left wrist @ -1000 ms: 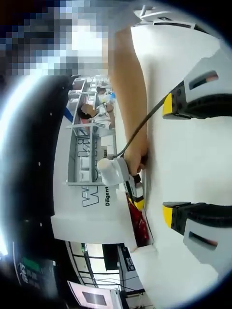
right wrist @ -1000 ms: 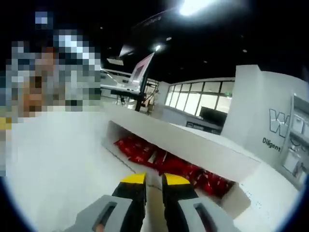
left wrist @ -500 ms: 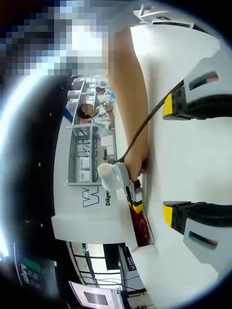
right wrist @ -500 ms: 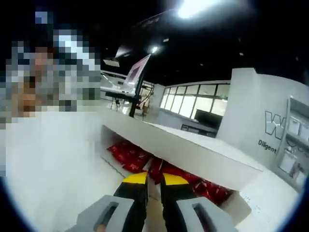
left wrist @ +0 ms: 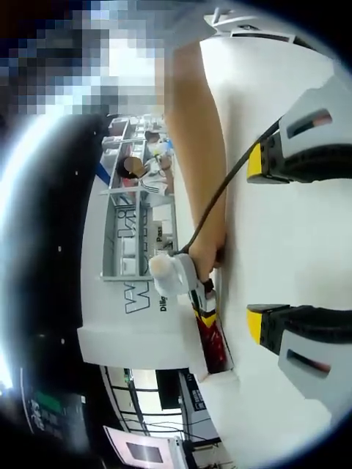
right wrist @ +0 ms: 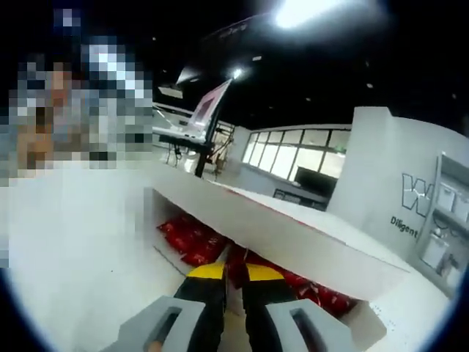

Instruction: Tear open the coffee pouch, take out the coffee, and pour the coffee from the pouch into the cup

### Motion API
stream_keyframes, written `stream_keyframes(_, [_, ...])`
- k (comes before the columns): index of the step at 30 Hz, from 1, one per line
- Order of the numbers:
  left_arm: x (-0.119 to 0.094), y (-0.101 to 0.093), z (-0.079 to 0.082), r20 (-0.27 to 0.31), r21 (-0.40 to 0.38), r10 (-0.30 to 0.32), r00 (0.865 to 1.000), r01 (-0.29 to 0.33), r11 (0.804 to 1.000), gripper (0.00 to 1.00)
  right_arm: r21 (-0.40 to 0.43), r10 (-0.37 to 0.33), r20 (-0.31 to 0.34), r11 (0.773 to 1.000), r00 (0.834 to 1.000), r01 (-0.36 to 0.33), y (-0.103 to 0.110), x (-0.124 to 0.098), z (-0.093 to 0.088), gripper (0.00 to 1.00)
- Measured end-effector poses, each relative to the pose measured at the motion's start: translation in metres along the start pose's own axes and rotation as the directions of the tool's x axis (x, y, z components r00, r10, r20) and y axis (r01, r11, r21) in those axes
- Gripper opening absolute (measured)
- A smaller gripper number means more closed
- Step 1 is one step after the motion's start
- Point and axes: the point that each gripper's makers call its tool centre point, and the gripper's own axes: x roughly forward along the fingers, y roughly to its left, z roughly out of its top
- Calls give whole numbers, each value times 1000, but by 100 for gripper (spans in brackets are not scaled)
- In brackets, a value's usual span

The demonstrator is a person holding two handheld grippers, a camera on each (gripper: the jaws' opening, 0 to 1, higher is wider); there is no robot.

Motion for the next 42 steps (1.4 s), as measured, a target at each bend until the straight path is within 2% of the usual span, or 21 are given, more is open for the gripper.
stream_keyframes(9, [1,2,-1,-6,-3,3,1000,-3,1000,68,-6,-18,-12,1000,1000,18,-5,4,-2,5])
stream_keyframes(20, [2,1,-3,-21,-15,-4,1000,4,1000,68,40,-13,1,999,1000,13,-6,-6,-3,3])
stream_keyframes(27, [2,2,-5,-28,-8,5,1000,-5,1000,68,64,-17,-2,998,1000,17,-8,-21,-7,3])
stream_keyframes(30, [2,2,-5,-29,-9,7,1000,-7,1000,68,70,1,-6,998,1000,-1,-2,-29,-9,4])
stream_keyframes(32, [2,3,-5,-29,-9,7,1000,-7,1000,68,76,7,-7,997,1000,-7,-2,-26,-9,3])
stream_keyframes(38, [2,3,-5,-30,-6,6,1000,-6,1000,68,98,24,-12,995,1000,-23,0,-43,-14,4])
stream_keyframes(42, [1,3,-4,-28,-3,9,1000,-9,1000,68,113,31,-9,993,999,-29,4,-45,-12,5])
